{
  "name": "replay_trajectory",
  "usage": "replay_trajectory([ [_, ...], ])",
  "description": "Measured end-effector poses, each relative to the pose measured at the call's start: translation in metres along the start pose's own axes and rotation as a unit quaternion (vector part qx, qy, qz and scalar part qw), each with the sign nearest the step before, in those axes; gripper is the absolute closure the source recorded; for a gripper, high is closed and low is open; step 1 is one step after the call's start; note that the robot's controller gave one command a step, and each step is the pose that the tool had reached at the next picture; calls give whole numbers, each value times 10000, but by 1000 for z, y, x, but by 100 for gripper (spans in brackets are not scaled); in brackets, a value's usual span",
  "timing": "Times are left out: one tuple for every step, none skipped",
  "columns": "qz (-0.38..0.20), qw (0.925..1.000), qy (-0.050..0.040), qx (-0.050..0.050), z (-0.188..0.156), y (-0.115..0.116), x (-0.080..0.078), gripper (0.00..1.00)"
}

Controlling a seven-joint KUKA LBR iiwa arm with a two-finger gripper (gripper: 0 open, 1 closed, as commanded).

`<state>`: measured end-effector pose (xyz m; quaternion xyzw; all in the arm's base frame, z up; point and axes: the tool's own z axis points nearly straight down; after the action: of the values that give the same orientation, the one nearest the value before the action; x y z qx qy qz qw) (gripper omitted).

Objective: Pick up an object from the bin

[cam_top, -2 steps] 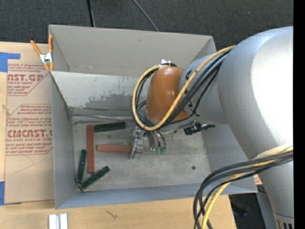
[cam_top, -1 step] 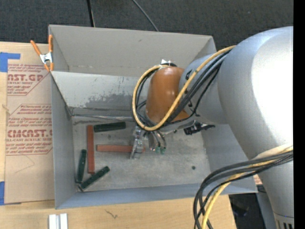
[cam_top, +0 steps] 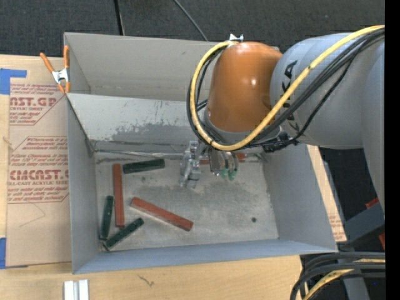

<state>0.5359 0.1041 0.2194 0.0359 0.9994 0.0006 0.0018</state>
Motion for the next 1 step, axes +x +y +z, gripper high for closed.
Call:
replay_trajectory([
  [2, 10000, 7, 5, 1, 0, 0, 0],
])
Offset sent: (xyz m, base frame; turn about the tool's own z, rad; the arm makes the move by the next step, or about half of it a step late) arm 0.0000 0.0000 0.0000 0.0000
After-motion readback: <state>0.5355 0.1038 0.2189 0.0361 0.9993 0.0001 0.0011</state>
